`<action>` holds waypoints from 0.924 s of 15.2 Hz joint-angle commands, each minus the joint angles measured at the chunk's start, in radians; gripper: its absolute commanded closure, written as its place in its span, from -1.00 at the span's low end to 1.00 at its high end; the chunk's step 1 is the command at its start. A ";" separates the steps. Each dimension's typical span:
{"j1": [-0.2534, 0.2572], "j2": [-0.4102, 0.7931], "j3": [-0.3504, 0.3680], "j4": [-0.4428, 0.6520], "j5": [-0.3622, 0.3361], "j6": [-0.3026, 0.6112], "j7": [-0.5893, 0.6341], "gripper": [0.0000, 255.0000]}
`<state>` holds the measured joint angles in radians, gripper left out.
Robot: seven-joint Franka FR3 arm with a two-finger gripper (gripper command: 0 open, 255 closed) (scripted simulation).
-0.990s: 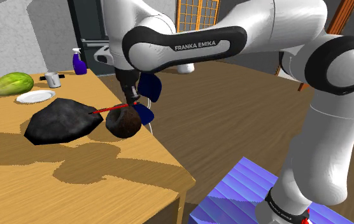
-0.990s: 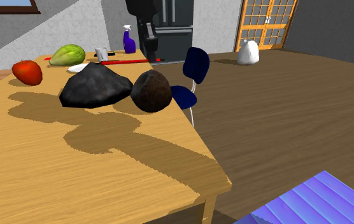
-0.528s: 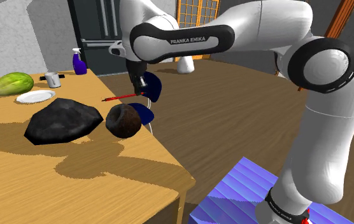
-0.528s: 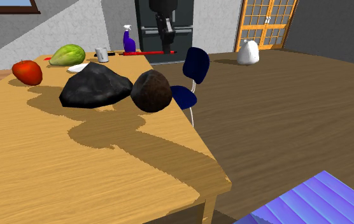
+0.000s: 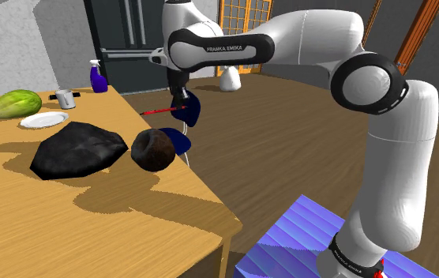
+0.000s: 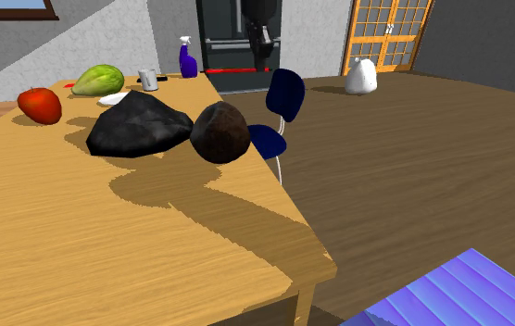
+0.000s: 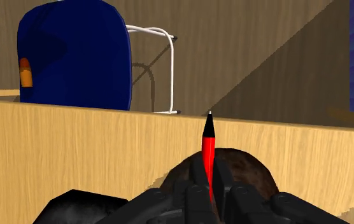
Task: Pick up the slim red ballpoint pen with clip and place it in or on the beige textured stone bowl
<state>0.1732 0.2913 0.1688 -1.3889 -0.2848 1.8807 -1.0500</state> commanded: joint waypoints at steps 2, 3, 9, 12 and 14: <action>-0.004 0.001 -0.002 -0.035 -0.002 0.037 0.003 1.00; -0.005 0.000 -0.002 -0.050 -0.003 0.050 0.007 1.00; -0.009 -0.001 -0.005 -0.131 -0.010 0.129 0.025 1.00; -0.010 0.001 -0.006 -0.167 -0.015 0.166 0.035 1.00; -0.011 0.005 -0.008 -0.197 -0.020 0.199 0.044 1.00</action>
<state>0.1643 0.2973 0.1619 -1.5667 -0.3030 2.0609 -1.0097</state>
